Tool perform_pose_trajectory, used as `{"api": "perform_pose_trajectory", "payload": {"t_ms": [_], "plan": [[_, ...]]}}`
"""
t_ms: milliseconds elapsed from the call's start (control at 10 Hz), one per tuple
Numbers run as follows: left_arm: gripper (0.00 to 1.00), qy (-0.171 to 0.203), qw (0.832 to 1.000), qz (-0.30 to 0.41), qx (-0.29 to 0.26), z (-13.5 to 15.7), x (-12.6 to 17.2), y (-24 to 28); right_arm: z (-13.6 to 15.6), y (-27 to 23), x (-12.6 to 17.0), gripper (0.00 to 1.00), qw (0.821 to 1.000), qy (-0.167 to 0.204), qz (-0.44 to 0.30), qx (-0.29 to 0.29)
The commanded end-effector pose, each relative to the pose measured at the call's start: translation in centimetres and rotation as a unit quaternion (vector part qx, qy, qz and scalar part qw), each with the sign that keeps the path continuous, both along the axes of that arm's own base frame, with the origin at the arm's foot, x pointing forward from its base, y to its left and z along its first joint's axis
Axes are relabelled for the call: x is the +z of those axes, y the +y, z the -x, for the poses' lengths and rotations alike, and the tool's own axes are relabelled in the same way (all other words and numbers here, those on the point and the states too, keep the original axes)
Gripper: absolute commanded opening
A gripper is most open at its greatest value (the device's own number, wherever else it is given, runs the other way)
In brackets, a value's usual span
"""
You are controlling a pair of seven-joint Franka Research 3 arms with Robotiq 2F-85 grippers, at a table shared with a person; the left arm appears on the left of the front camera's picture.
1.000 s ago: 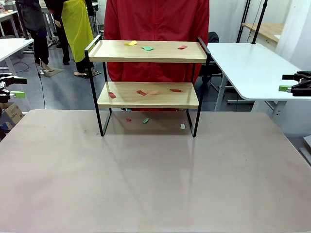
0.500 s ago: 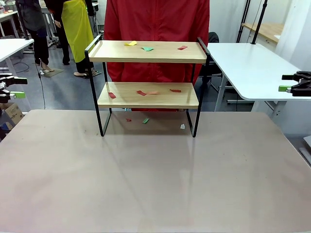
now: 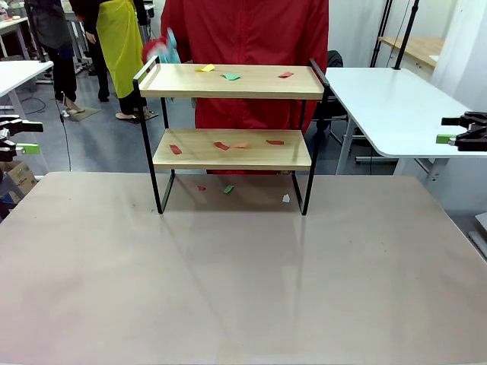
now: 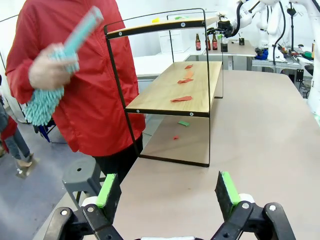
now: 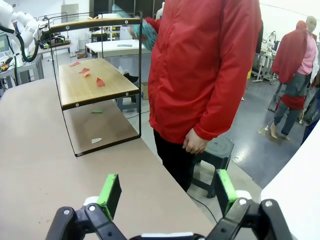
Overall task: Clean the shelf.
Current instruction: Pick up the Duster handed by the human.
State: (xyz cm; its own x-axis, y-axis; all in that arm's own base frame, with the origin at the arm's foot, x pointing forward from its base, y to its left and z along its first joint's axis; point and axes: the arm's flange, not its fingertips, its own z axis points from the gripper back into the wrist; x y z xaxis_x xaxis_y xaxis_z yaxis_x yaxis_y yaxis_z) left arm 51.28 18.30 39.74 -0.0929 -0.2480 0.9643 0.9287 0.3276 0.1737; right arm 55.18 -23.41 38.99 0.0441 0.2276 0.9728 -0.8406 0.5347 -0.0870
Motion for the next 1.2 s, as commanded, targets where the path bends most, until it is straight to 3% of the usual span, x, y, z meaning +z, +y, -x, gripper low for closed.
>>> {"api": "perform_pose_trajectory", "payload": {"t_ms": [0,1100], "plan": [[1.00,0.001,1.000,-0.001,-0.002,0.09,0.00,-0.06,0.26,0.17,0.22,1.00,1.000,0.000,0.001,0.001],[1.00,0.001,1.000,-0.001,-0.002,0.09,0.00,-0.06,0.26,0.17,0.22,1.00,1.000,0.000,0.001,0.001]]}}
